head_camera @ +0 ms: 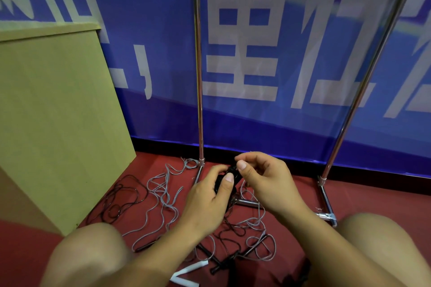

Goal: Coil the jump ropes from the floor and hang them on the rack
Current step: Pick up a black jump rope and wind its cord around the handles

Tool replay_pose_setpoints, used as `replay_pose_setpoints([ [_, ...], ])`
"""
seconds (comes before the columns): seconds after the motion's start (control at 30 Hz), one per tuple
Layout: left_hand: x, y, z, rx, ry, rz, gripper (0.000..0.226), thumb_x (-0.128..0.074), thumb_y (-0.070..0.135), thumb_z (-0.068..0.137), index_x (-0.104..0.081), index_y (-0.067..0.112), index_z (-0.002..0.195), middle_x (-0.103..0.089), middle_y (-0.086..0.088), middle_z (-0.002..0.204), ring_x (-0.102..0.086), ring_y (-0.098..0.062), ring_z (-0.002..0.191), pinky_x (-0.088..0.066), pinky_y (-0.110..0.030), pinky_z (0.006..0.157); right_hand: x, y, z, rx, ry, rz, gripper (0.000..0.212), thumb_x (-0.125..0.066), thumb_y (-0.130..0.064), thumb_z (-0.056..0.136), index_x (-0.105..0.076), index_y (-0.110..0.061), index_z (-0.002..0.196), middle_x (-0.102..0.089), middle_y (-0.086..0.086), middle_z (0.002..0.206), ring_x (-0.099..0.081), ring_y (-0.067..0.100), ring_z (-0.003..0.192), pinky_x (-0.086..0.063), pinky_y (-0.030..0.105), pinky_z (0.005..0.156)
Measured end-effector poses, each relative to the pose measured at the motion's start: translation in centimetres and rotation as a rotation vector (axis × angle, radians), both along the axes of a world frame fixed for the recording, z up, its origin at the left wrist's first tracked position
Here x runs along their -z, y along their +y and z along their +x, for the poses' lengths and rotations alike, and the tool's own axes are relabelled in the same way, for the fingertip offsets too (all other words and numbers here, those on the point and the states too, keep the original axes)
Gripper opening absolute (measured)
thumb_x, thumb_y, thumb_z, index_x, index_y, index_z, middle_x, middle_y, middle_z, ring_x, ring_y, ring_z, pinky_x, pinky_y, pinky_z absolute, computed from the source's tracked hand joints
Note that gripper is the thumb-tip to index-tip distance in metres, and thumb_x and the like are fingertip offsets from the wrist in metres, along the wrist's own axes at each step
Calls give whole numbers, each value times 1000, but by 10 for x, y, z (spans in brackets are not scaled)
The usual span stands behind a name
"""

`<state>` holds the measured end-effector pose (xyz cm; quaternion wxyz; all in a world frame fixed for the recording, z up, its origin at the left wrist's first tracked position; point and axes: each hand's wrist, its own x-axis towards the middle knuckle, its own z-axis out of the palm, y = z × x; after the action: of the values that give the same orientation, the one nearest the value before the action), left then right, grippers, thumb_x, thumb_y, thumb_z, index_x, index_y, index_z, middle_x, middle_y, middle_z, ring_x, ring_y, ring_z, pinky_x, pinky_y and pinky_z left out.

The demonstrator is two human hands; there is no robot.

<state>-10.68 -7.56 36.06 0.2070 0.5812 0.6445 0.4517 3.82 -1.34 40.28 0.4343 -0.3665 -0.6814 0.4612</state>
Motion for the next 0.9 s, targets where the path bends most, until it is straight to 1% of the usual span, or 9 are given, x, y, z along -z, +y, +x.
replay_pose_setpoints([
  [0.17, 1, 0, 3, -5, 1, 11, 48, -33, 69, 90, -54, 40, 121, -72, 9, 90, -65, 0, 85, -51, -32, 79, 0, 2, 0, -9, 2, -70, 15, -66, -18, 93, -70, -21, 107, -72, -7, 86, -63, -2, 68, -50, 16, 66],
  [0.3, -2, -4, 6, 9, 38, 2, 26, -38, 58, 97, -50, 44, 116, -59, 47, 97, -59, 17, 92, -42, -8, 76, 1, 4, 0, -76, -11, -202, 22, -61, -23, 96, -68, -15, 115, -75, -2, 93, -66, 2, 79, -54, 20, 73],
  [0.33, -3, -3, 6, 7, 31, 5, 25, -38, 60, 97, -49, 46, 115, -61, 43, 97, -60, 14, 91, -44, -11, 77, 1, 4, 0, -91, -10, -220, 23, -60, -23, 96, -68, -14, 116, -75, 0, 95, -66, 7, 83, -55, 24, 78],
  [0.4, -1, -1, 5, -9, 2, 19, 30, -36, 67, 93, -48, 49, 114, -70, 20, 94, -64, 4, 88, -50, -26, 79, 1, 4, 1, -119, 16, -253, 24, -58, -22, 97, -68, -13, 118, -75, 3, 98, -68, 12, 90, -55, 32, 87],
  [0.5, 4, 2, 1, -16, -25, 20, 30, -33, 72, 86, -43, 56, 110, -71, -1, 88, -65, -3, 81, -51, -36, 79, 1, 5, 1, -149, 45, -272, 25, -56, -18, 98, -65, -12, 121, -75, 0, 97, -69, 11, 90, -57, 33, 87],
  [0.6, 3, 3, 2, -10, -93, 9, 33, -37, 71, 86, -43, 50, 112, -72, 1, 90, -67, -7, 84, -53, -41, 82, 1, 4, 1, -159, 49, -275, 24, -57, -17, 98, -65, -12, 119, -75, -1, 94, -70, 8, 84, -56, 28, 79],
  [0.7, 3, 5, 1, -20, -166, 9, 39, -43, 67, 86, -44, 41, 114, -71, 6, 91, -68, -14, 83, -54, -44, 80, -1, 2, 2, -111, 35, -271, 12, -62, -19, 95, -68, -14, 104, -76, 2, 86, -70, 8, 76, -55, 24, 66],
  [0.8, 5, 6, 0, -50, -161, 13, 37, -44, 65, 87, -43, 38, 112, -69, 6, 89, -63, -15, 77, -52, -45, 76, 2, 5, 5, 57, -191, -46, 10, -69, -32, 90, -69, -23, 85, -73, -3, 72, -69, 12, 66, -58, 33, 64],
  [0.9, 4, 5, 1, -55, -68, -6, 25, -43, 58, 92, -42, 39, 109, -65, 7, 80, -60, -13, 71, -48, -38, 70, 0, 4, 7, 70, -295, 67, 17, -68, -31, 90, -66, -24, 75, -69, -5, 64, -66, 10, 60, -55, 33, 64],
])
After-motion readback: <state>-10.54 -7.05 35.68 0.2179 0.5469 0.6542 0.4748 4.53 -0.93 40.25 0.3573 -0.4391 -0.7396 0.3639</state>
